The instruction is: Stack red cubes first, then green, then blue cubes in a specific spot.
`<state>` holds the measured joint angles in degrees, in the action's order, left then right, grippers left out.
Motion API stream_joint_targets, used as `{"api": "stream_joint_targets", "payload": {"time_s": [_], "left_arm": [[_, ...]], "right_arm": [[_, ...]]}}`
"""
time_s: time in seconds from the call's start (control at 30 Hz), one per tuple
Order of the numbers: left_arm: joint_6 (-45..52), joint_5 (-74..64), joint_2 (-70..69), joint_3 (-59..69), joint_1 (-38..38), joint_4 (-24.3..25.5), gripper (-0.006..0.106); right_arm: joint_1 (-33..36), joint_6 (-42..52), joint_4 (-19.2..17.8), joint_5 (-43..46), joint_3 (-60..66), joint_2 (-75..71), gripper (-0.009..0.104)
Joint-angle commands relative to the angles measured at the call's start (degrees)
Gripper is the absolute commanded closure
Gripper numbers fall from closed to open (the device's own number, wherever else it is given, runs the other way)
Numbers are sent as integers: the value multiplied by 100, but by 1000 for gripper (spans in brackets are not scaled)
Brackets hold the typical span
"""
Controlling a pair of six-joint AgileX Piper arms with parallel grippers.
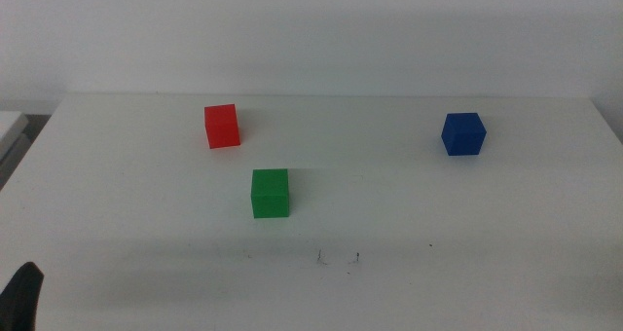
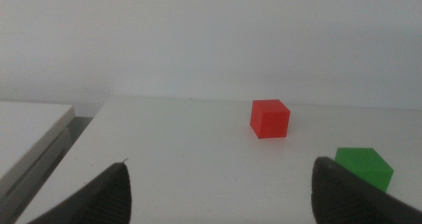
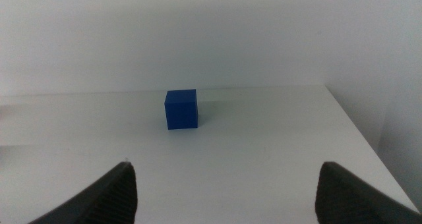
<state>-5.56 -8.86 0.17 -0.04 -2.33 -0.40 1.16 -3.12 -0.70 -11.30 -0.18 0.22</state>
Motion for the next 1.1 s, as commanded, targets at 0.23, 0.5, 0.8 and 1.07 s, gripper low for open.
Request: {"api": "stream_joint_targets", "payload": {"time_s": [0.23,0.5,0.8,1.07], "left_arm": [[-6,-989,1986,-1683,-4,99,7],[-6,-2556,5329,-4423,-4,-68,7],[-322,-3034,8581,-7035,-533,-124,7],[-961,-3953,11080,-9836,-942,-108,7]], "right_arm": [[-23,7,-19,77,18,-22,2],[-23,7,-19,77,18,-22,2],[-23,7,-19,77,18,-22,2],[-23,7,-19,77,18,-22,2]]}}
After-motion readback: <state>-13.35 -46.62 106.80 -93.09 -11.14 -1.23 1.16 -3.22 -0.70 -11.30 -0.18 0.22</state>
